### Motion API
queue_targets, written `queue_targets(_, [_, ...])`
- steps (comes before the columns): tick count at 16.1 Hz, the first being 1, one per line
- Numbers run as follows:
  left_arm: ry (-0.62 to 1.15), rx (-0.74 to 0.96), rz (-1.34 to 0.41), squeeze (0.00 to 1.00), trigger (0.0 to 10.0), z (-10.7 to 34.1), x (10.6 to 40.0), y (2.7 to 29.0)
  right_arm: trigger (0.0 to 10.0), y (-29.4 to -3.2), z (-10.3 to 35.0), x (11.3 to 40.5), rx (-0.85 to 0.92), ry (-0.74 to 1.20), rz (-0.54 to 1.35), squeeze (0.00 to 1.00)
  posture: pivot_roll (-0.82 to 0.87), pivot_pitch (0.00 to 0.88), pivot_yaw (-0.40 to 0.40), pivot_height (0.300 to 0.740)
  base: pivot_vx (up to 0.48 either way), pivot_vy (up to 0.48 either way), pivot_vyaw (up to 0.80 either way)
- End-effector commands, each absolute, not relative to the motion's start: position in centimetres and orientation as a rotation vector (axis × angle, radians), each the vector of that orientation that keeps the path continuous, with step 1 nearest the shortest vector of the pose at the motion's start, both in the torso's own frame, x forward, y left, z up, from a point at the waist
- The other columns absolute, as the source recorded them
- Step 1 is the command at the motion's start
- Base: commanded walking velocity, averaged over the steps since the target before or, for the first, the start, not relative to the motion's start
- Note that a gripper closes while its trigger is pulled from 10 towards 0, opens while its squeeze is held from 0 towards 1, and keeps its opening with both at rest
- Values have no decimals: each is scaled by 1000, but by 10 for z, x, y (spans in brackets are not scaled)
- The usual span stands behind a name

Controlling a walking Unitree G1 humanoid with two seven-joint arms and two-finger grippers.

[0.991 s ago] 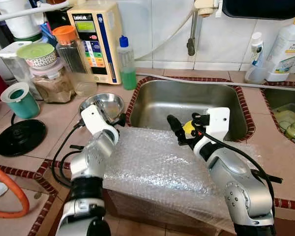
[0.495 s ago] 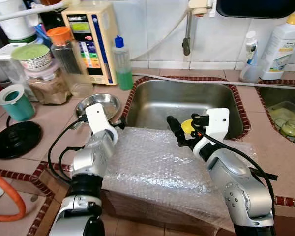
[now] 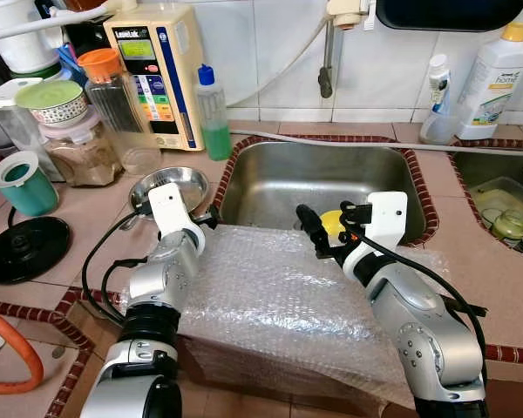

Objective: Kitchen organization

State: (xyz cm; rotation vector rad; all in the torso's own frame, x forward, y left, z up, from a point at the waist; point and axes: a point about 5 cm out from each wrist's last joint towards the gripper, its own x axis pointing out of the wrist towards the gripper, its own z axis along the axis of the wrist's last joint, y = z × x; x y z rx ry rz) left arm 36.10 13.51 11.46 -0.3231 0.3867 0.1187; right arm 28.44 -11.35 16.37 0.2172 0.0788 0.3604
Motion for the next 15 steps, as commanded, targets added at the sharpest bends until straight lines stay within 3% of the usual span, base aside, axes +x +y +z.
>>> queue_targets(1, [364, -272, 159, 0, 6980, 119, 364, 152, 10000, -112, 170, 282, 226, 49, 359, 0, -96, 0, 114, 740, 0, 0, 0])
queue_targets(2, [367, -256, 155, 0, 8902, 118, 364, 153, 10000, -112, 169, 282, 225, 51, 359, 0, -96, 0, 114, 740, 0, 0, 0])
queue_targets(3, [371, -248, 162, 0, 10000, 118, 364, 154, 10000, -111, 169, 282, 225, 50, 360, 0, -97, 0, 118, 740, 0, 0, 0])
queue_targets(10, [382, -150, 95, 0, 10000, 105, 330, 142, 10000, -118, 169, 284, 213, 49, 349, 0, -87, 0, 117, 740, 0, 0, 0])
queue_targets(15, [310, -92, 58, 0, 10000, 118, 328, 137, 10000, -118, 169, 284, 207, 46, 355, 0, -85, 0, 119, 740, 0, 0, 0])
